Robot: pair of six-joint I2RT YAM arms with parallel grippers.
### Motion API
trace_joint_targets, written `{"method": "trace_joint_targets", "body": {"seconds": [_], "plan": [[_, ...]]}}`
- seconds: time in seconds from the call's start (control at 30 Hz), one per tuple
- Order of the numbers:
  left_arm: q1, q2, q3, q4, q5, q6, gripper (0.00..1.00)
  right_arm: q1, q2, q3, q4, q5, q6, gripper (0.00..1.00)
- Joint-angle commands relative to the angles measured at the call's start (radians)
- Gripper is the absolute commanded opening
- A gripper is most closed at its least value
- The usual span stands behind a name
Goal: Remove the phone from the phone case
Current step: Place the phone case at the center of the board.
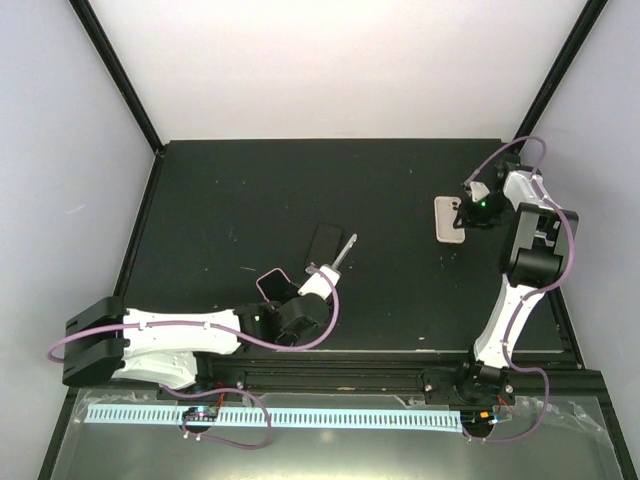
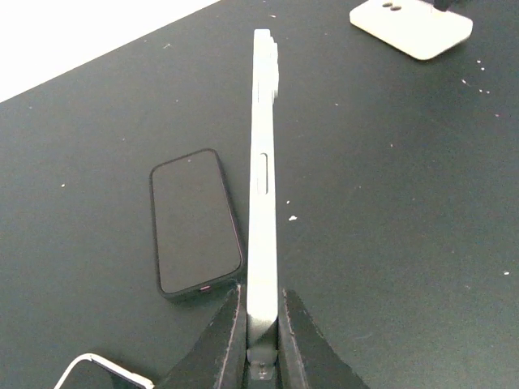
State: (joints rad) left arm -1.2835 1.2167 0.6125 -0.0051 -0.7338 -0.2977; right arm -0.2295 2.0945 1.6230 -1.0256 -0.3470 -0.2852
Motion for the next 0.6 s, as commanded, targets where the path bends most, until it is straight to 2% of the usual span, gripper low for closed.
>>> {"method": "trace_joint_targets", "body": {"seconds": [0.0,0.1,0.23,0.27,0.33,0.43,0.57], "plan": [[-0.005,0.013,0.135,-0.078,-0.04,0.07,0.02,-0.028,-0.04,-0.063,0.116,0.078,0.015,0.43],[0.002,0.027,0.163,-0.122,-0.046,0.121,0.01,-0.06,-0.201,-0.205,0.195,0.047,-0.003,0.45],[0.01,0.106,0.223,-0.175,-0.052,0.128,0.02,-0.045,-0.461,-0.385,0.218,-0.043,-0.047,0.46],[0.013,0.141,0.246,-0.186,-0.059,0.136,0.02,-0.026,-0.508,-0.422,0.214,-0.055,-0.059,0.46],[0.018,0.197,0.286,-0.205,-0.073,0.162,0.02,0.041,-0.61,-0.514,0.225,0.02,-0.08,0.46],[0.031,0.297,0.369,-0.258,-0.095,0.202,0.01,0.187,-0.764,-0.632,0.245,0.11,-0.089,0.46],[0.065,0.443,0.51,-0.346,-0.102,0.251,0.02,0.195,-0.975,-0.706,0.27,-0.054,-0.05,0.46]]}}
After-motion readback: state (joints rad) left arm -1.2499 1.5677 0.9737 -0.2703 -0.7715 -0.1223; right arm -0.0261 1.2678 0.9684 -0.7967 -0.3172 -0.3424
